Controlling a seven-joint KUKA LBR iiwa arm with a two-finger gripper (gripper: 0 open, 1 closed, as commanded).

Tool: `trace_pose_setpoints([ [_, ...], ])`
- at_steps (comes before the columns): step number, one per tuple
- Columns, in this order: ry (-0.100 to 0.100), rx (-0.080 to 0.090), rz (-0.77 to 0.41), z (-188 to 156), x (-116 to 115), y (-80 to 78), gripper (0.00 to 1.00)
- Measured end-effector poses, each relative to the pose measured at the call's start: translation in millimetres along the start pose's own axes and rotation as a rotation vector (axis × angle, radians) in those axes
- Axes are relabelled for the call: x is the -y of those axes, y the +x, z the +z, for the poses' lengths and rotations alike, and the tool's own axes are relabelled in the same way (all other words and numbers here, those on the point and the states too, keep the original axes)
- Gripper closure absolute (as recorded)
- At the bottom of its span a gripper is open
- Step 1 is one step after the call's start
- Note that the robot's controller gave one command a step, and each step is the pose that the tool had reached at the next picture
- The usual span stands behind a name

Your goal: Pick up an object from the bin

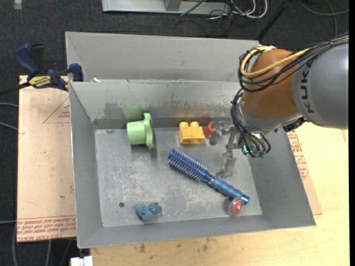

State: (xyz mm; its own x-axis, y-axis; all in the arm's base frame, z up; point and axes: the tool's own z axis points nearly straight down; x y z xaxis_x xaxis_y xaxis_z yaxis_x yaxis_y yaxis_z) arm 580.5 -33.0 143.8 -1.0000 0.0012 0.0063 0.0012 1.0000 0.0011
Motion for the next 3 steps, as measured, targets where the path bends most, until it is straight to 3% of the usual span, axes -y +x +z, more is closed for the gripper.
trace_pose_setpoints([
  [1, -0.002, -0.007, 0.05, 78, -21, 78.4, 0.0],
  [2, 0.0, 0.007, 0.05, 73, -20, 73.0, 1.0],
  [3, -0.001, 0.016, 0.06, -38, -37, 36.6, 1.0],
])
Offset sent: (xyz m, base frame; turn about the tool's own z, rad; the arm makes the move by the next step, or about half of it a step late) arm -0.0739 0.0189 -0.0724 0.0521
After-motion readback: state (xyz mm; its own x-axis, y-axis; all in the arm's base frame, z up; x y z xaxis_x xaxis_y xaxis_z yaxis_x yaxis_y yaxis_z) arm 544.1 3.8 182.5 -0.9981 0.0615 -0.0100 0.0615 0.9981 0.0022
